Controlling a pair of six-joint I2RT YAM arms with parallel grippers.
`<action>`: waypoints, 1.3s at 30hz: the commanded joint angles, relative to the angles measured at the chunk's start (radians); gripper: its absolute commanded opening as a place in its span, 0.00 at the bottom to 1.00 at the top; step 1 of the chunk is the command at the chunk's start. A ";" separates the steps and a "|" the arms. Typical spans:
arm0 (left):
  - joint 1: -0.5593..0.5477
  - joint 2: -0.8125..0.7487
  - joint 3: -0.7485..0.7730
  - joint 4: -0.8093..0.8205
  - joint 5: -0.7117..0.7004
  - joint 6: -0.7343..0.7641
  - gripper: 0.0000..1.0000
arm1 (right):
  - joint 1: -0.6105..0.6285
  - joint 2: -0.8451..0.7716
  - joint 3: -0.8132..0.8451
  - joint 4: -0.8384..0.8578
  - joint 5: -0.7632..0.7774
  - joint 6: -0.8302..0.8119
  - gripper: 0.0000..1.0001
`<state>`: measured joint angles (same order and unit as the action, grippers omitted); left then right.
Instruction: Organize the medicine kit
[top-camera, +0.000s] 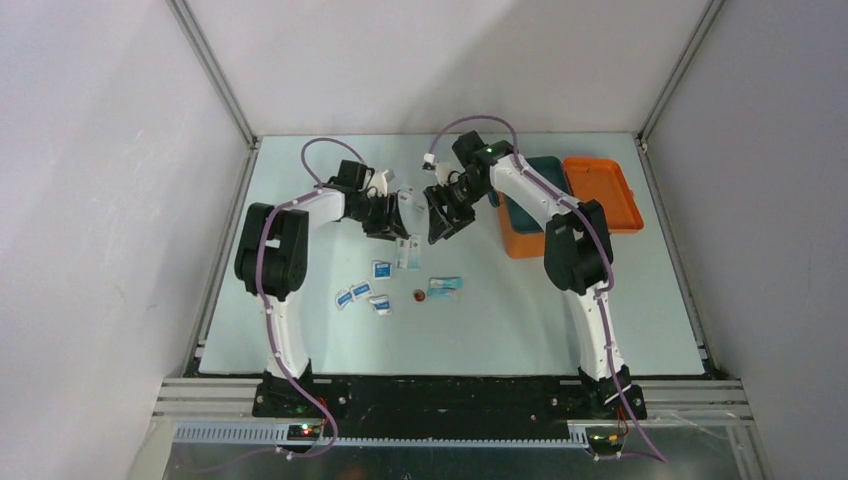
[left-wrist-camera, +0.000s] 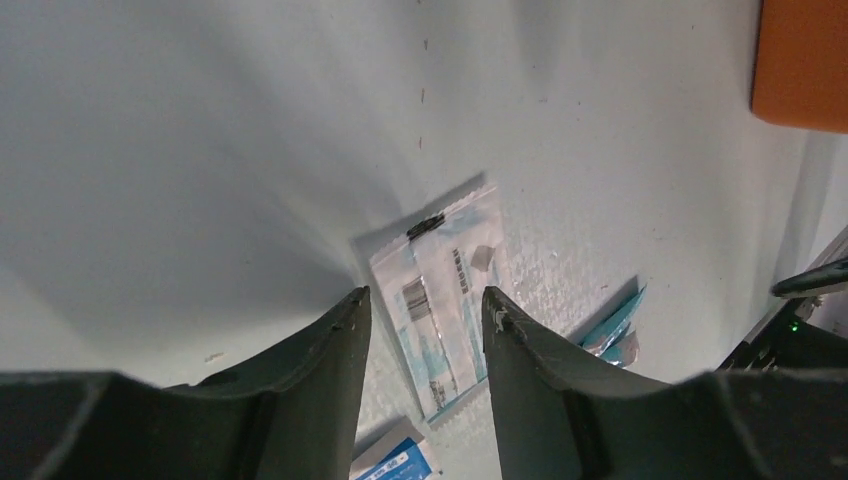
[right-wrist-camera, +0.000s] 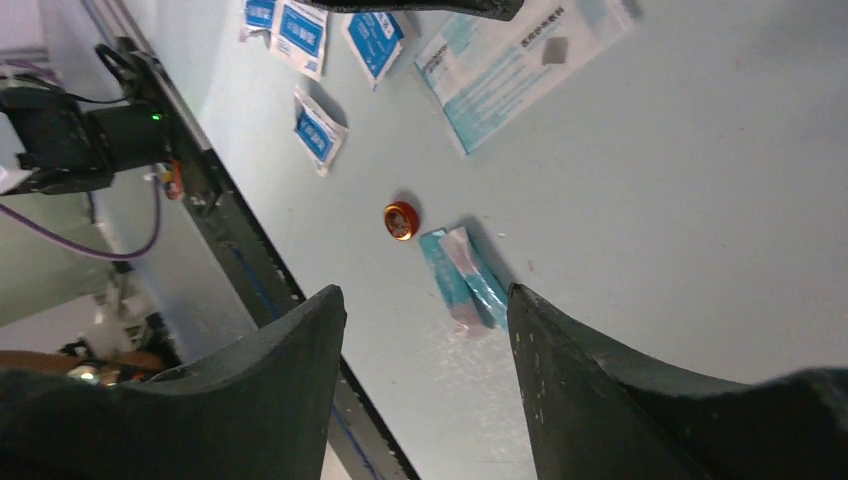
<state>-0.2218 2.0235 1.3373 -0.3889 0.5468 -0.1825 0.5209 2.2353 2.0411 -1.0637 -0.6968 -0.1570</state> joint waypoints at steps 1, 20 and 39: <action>-0.014 0.020 0.000 -0.004 0.034 0.011 0.51 | 0.010 0.037 -0.019 0.083 -0.129 0.145 0.66; -0.122 0.075 0.033 -0.021 0.016 0.013 0.01 | 0.025 0.037 0.075 0.094 -0.006 0.128 0.67; 0.107 -0.187 -0.009 -0.018 0.171 -0.133 0.54 | 0.063 -0.073 -0.018 -0.004 0.018 -0.840 0.56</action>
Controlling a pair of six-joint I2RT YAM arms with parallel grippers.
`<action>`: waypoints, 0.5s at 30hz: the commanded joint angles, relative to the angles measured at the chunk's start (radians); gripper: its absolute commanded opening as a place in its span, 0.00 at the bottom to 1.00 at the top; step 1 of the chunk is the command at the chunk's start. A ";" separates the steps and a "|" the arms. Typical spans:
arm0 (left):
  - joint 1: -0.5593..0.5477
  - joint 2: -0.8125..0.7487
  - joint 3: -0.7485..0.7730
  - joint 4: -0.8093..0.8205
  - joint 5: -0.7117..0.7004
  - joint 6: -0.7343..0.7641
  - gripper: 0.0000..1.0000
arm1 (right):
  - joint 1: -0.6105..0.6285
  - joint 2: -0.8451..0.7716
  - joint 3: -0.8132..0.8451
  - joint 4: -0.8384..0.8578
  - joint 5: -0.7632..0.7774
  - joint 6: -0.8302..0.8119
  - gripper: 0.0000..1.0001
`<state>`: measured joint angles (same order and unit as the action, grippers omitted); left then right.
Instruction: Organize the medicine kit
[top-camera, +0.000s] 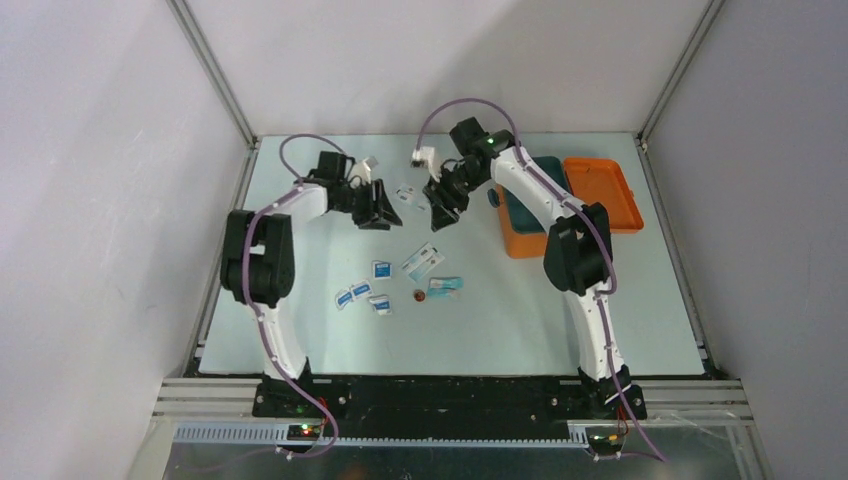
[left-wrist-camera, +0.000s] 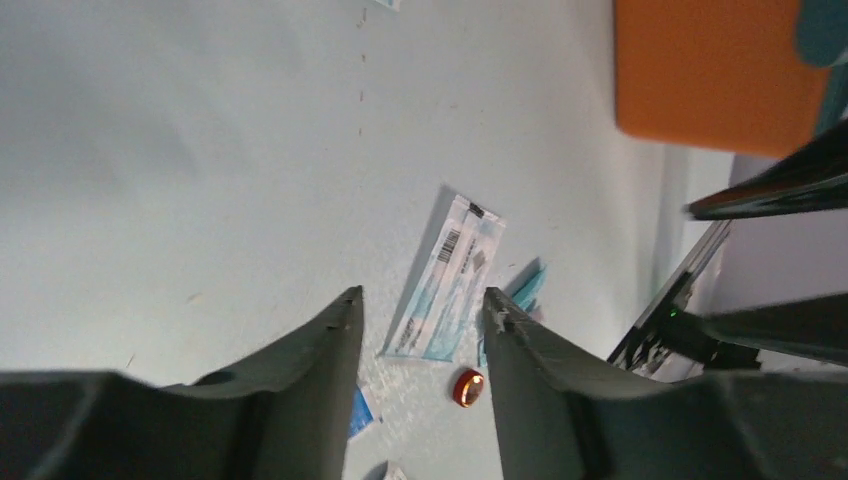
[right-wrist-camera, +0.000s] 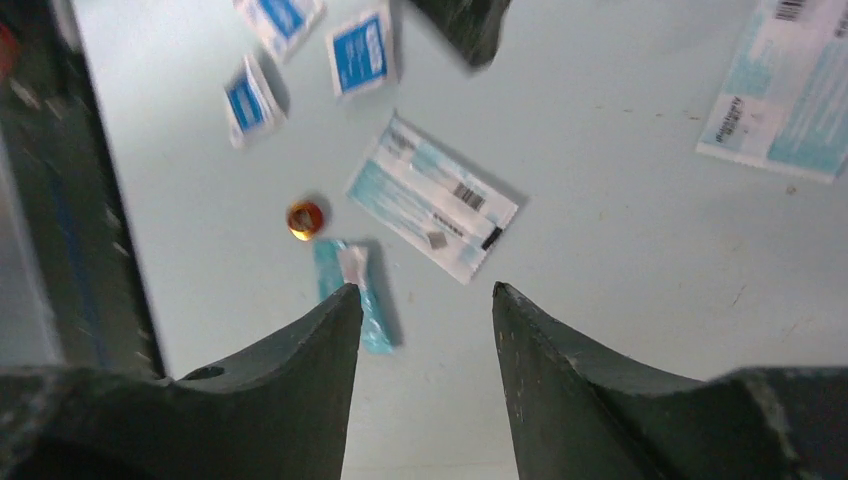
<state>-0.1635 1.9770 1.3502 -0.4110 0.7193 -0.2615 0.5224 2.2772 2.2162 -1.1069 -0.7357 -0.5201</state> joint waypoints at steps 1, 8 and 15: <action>0.058 -0.158 -0.037 0.005 -0.007 -0.067 0.55 | 0.082 -0.165 -0.255 0.087 0.093 -0.574 0.56; 0.128 -0.344 -0.127 0.006 -0.054 -0.077 0.57 | 0.167 -0.135 -0.359 0.144 0.171 -0.855 0.52; 0.189 -0.410 -0.142 0.005 -0.072 -0.098 0.57 | 0.211 -0.040 -0.264 0.090 0.218 -0.892 0.52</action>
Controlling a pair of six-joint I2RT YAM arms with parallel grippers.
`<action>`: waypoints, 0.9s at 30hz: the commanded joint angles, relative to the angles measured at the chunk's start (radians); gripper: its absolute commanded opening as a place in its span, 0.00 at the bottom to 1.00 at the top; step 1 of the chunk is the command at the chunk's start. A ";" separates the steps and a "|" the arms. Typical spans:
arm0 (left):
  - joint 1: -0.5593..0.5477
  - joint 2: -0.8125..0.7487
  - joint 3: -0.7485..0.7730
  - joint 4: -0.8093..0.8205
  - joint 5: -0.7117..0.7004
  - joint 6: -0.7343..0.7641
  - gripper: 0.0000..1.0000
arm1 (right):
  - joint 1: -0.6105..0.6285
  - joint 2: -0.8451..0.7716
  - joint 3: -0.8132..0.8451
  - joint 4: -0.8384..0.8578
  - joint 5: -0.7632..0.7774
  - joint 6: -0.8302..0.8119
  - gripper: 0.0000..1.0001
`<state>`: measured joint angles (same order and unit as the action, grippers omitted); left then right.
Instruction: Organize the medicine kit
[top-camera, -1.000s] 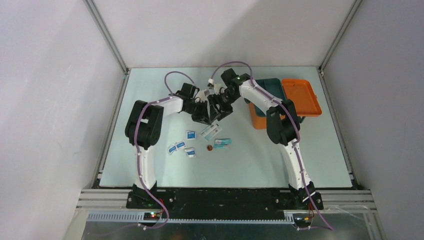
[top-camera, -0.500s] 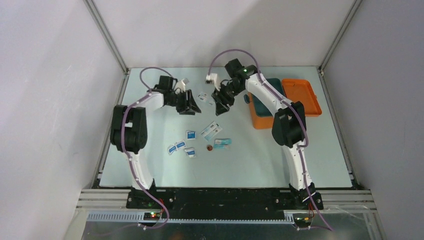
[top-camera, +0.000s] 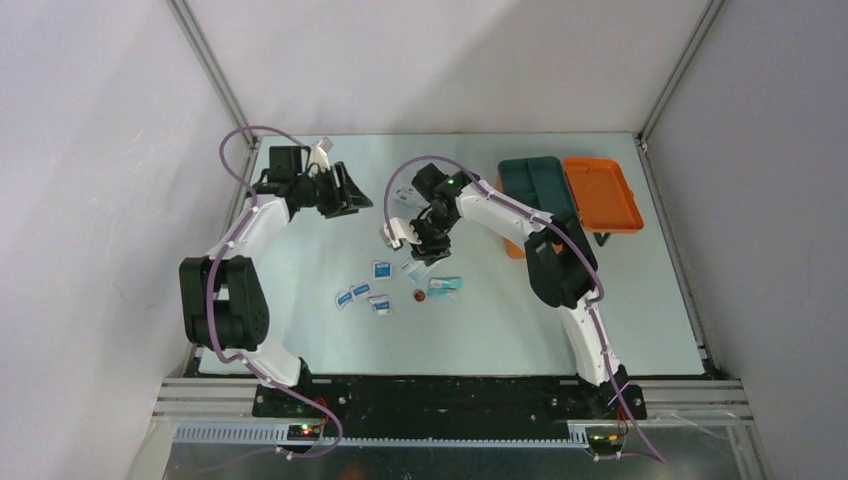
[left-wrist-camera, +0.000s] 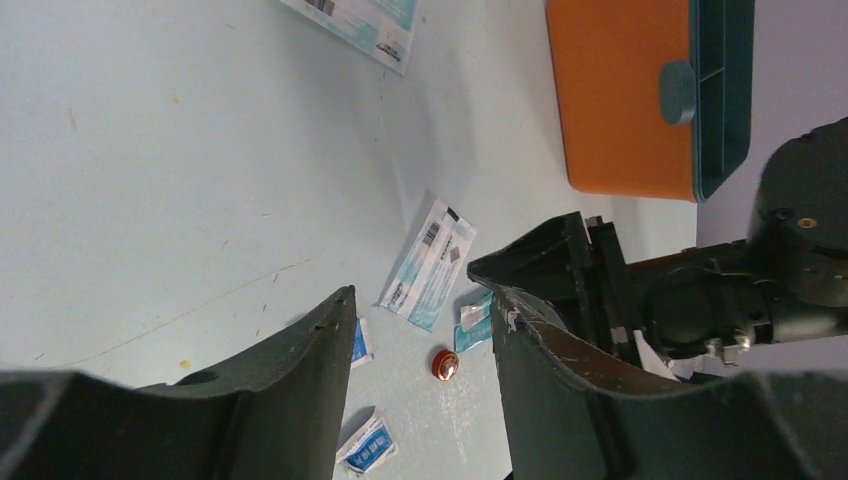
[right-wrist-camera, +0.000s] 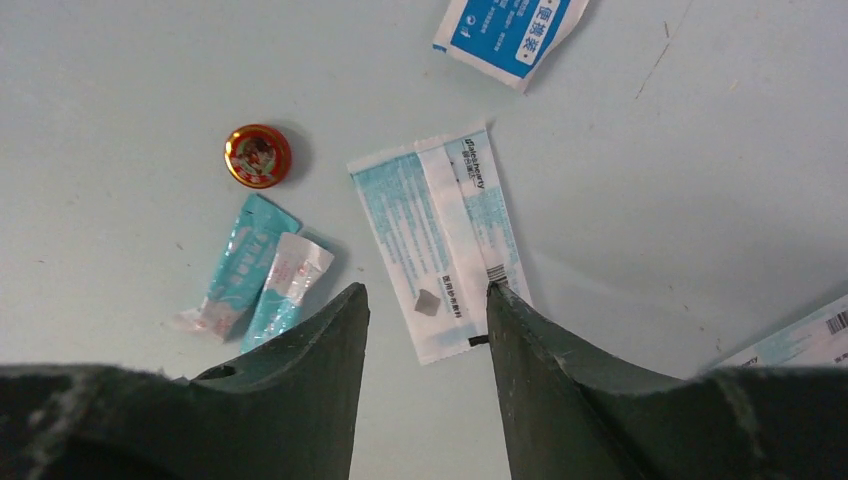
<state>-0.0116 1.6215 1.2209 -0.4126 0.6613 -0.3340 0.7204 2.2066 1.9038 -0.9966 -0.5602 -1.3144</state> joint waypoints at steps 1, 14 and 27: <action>0.041 -0.058 -0.016 0.007 -0.016 -0.028 0.57 | 0.019 0.041 0.048 -0.022 0.060 -0.104 0.53; 0.050 -0.135 -0.074 0.038 -0.029 -0.032 0.57 | 0.027 0.141 0.039 0.008 0.192 -0.037 0.55; 0.050 -0.094 -0.051 0.044 -0.020 -0.049 0.56 | 0.014 0.018 -0.019 0.156 0.228 0.324 0.00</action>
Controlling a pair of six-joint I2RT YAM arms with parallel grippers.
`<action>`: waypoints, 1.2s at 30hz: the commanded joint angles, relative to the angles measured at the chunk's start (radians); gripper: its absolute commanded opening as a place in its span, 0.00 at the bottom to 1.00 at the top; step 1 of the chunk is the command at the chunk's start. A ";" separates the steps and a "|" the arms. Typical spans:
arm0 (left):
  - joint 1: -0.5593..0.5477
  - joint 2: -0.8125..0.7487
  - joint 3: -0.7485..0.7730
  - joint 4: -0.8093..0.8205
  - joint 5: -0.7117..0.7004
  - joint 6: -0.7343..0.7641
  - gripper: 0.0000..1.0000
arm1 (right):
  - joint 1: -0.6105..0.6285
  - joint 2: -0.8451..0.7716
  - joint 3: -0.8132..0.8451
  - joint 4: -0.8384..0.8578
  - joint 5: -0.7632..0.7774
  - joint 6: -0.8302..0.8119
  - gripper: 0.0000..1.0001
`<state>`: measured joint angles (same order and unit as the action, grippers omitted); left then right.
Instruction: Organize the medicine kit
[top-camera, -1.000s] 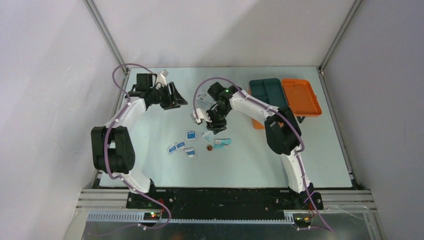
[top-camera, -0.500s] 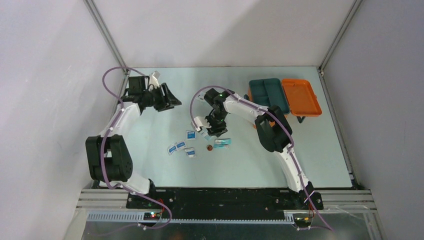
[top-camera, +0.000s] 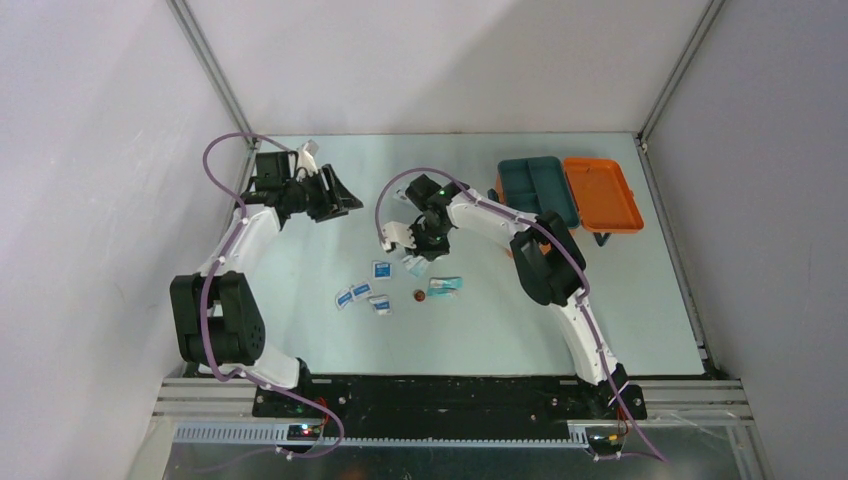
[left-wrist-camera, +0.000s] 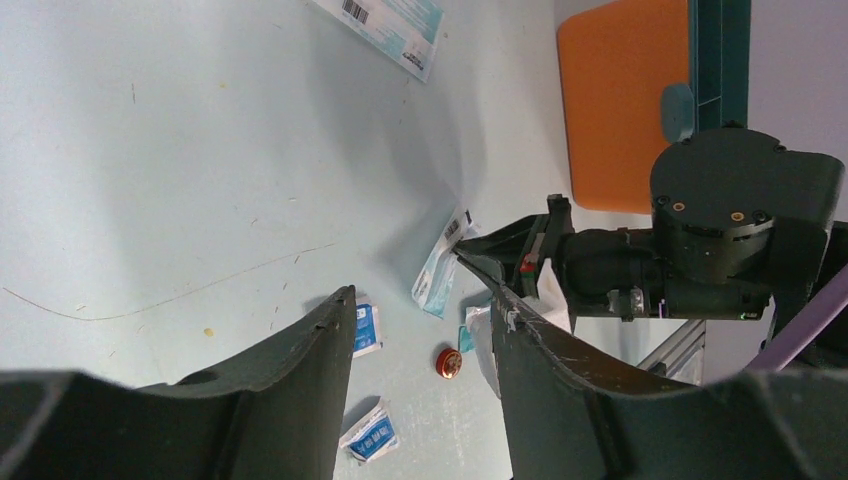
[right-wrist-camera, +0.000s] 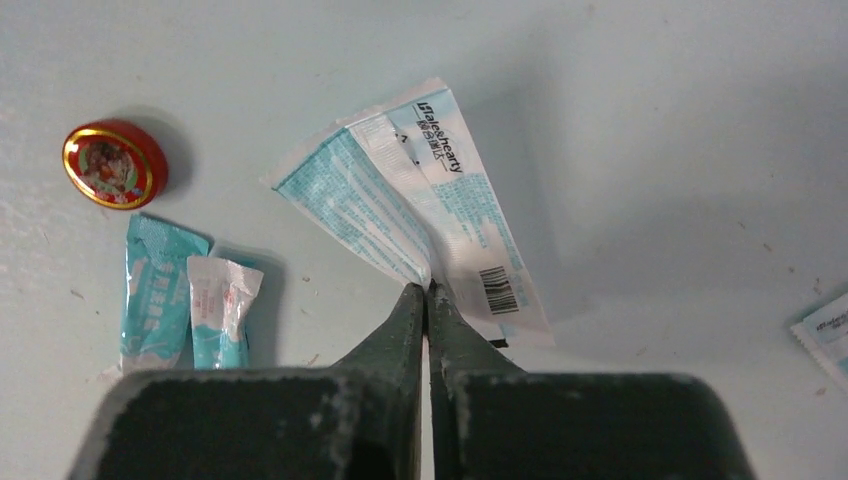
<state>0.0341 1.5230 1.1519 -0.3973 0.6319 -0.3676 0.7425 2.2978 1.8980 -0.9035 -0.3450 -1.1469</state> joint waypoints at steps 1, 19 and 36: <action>0.003 0.008 0.020 0.029 0.010 -0.017 0.57 | -0.009 -0.108 -0.008 0.062 -0.016 0.192 0.00; 0.010 0.111 0.154 0.026 0.000 -0.038 0.56 | -0.271 -0.572 -0.153 0.221 0.196 1.223 0.00; 0.077 0.191 0.199 -0.058 0.024 -0.011 0.57 | -0.472 -0.364 -0.025 0.164 0.343 1.558 0.00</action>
<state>0.0769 1.7061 1.3262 -0.4187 0.6277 -0.3920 0.2966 1.9179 1.8103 -0.7273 -0.0452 0.3206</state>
